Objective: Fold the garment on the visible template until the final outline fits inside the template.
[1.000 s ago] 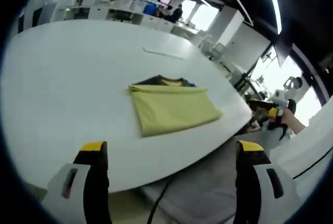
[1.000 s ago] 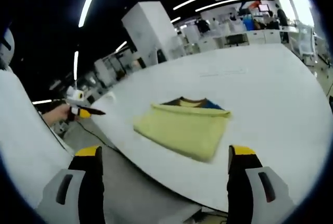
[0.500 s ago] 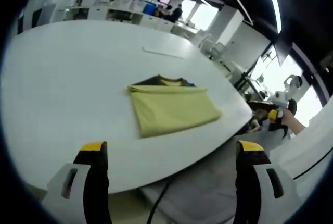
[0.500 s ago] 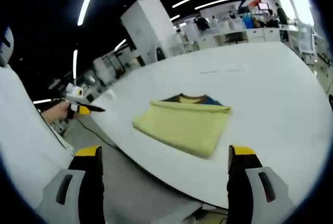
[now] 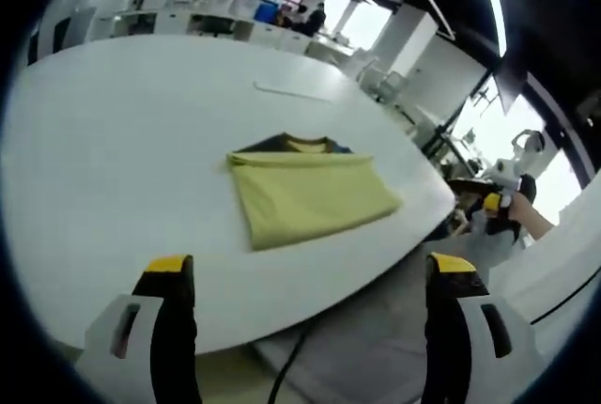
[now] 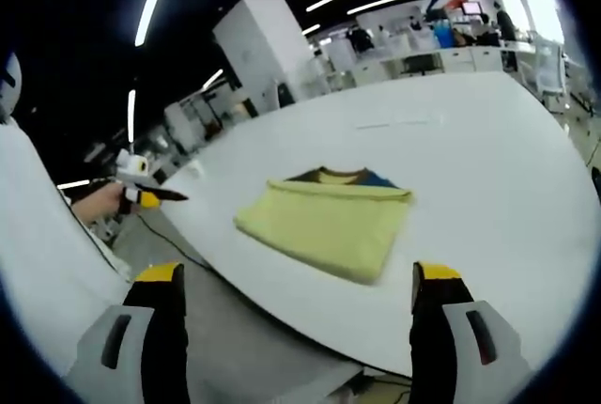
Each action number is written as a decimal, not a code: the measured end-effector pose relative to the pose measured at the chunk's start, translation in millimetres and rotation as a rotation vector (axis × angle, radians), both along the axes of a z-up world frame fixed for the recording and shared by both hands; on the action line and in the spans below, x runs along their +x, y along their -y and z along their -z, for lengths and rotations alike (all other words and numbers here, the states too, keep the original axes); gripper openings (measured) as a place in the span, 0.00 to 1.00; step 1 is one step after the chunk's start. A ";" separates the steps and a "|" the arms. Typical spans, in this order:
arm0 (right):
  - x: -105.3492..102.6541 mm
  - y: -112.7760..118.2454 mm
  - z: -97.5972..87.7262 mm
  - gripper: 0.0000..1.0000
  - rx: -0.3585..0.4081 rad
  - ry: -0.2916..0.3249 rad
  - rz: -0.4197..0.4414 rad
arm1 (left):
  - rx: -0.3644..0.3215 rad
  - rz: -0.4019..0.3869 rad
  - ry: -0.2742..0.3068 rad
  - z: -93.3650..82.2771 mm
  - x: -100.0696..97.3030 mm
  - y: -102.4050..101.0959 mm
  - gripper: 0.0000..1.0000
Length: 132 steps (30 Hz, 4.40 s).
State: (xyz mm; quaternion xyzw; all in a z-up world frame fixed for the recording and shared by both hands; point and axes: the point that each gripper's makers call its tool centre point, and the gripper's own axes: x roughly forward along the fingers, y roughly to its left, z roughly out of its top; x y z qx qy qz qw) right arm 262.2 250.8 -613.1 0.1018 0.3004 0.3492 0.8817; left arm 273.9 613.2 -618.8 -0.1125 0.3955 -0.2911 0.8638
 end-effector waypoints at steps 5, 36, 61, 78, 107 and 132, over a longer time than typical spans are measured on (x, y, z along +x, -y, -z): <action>4.1 -1.2 0.8 1.00 0.001 -0.004 -0.002 | 0.000 0.010 -0.001 0.5 4.0 3.4 0.99; 59.7 -7.1 29.3 0.71 -0.040 -0.054 -0.007 | 0.054 0.018 -0.038 29.6 52.8 15.3 0.86; 125.9 16.7 68.5 0.46 -0.173 -0.024 0.014 | 0.174 0.034 -0.026 66.9 111.1 0.7 0.72; 160.3 27.1 95.3 0.43 -0.293 -0.030 -0.033 | 0.219 0.016 -0.011 90.5 149.1 -8.9 0.61; 199.4 12.5 126.0 0.24 -0.285 -0.052 -0.035 | 0.176 0.011 -0.036 115.8 190.6 8.6 0.39; 220.0 14.6 136.1 0.07 -0.290 -0.012 0.011 | 0.191 -0.031 0.004 125.3 210.6 8.2 0.10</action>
